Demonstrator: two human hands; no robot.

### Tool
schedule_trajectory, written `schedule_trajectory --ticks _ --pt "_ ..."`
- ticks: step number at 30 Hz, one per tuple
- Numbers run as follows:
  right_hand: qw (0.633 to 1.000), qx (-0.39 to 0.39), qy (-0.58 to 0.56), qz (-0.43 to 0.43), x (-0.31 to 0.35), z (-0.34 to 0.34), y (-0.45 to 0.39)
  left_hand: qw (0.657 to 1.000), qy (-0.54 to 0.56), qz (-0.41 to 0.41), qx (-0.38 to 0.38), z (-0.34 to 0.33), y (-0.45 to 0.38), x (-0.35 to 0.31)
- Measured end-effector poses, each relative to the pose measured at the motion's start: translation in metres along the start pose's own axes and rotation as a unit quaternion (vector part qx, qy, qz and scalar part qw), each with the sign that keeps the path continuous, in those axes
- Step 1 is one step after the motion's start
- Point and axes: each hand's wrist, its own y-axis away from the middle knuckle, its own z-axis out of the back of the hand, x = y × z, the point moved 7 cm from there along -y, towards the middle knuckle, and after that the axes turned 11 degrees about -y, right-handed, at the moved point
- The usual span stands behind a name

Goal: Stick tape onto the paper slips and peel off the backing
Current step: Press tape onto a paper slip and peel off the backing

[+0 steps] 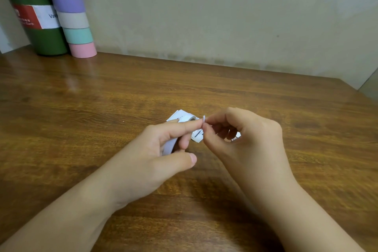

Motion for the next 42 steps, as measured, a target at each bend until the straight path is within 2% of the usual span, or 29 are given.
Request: schedule_trajectory --ticks 6,19,30,37,39,42 --pt "0.999 0.017 0.043 0.025 0.002 -0.003 0.000 1.000 0.003 0.003 -0.004 -0.001 0.001 0.002" --pt "0.989 -0.005 0.125 0.075 0.010 -0.005 0.004 1.000 0.006 -0.002 0.005 -0.002 0.002 -0.003" --pt "0.991 -0.018 0.105 0.081 0.011 -0.001 0.002 1.000 0.022 -0.008 0.002 -0.001 0.002 -0.005" --pt "1.000 -0.013 -0.022 -0.006 0.001 0.002 0.000 0.997 0.078 -0.023 0.000 0.002 0.000 -0.008" --pt "0.997 -0.018 -0.066 -0.045 -0.003 0.004 0.000 0.998 0.058 -0.031 -0.004 0.003 0.000 -0.007" --pt "0.990 -0.011 -0.101 -0.094 -0.009 0.003 0.001 0.998 -0.029 -0.049 -0.014 0.002 0.001 -0.006"
